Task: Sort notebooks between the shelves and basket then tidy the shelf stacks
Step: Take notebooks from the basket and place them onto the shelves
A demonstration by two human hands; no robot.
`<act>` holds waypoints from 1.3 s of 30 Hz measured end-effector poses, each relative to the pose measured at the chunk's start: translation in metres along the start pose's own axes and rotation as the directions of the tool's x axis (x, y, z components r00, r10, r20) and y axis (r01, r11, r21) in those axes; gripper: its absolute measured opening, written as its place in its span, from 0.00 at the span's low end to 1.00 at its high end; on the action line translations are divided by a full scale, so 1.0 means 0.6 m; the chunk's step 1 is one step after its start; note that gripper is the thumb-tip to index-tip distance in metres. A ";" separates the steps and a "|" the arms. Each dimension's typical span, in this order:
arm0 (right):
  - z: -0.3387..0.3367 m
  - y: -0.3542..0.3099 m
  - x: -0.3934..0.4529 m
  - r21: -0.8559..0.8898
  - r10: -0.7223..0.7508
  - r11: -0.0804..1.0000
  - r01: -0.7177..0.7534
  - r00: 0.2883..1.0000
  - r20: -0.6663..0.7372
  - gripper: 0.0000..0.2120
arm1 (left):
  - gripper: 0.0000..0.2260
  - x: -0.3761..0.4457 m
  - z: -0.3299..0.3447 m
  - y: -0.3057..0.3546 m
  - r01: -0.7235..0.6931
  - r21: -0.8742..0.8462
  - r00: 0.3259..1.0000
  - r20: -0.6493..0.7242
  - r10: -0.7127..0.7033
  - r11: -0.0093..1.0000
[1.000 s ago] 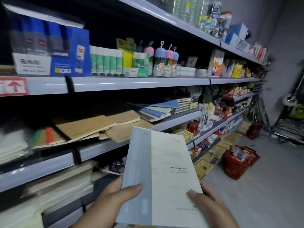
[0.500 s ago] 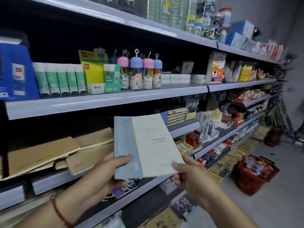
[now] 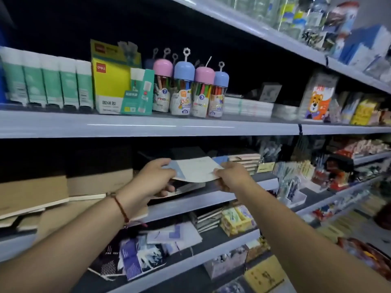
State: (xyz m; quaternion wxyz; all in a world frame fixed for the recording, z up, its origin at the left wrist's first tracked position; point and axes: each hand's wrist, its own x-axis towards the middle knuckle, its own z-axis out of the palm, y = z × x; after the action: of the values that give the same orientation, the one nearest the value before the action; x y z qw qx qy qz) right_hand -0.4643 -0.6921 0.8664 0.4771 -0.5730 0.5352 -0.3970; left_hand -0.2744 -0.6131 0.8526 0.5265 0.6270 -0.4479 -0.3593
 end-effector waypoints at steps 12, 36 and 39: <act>-0.043 0.033 0.061 -0.713 -0.214 0.626 0.317 0.948 0.234 0.23 | 0.25 0.001 0.033 0.009 0.094 0.691 0.988 -0.151 0.016 0.717; 0.447 0.603 -0.419 -0.332 0.471 0.280 0.901 0.173 0.865 0.22 | 0.21 -0.771 -0.237 -0.761 0.723 0.582 0.661 -0.426 -0.618 0.373; 0.529 0.689 -0.455 -0.418 0.569 0.232 0.878 0.226 0.791 0.23 | 0.18 -0.775 -0.271 -0.855 0.771 0.520 0.600 -0.404 -0.690 0.367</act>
State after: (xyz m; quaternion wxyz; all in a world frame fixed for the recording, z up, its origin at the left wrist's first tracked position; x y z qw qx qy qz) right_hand -0.2852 -0.3713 0.4070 0.1575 -0.8961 0.1314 0.3936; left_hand -0.1889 -0.0981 0.3693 0.0836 0.9190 -0.1852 -0.3377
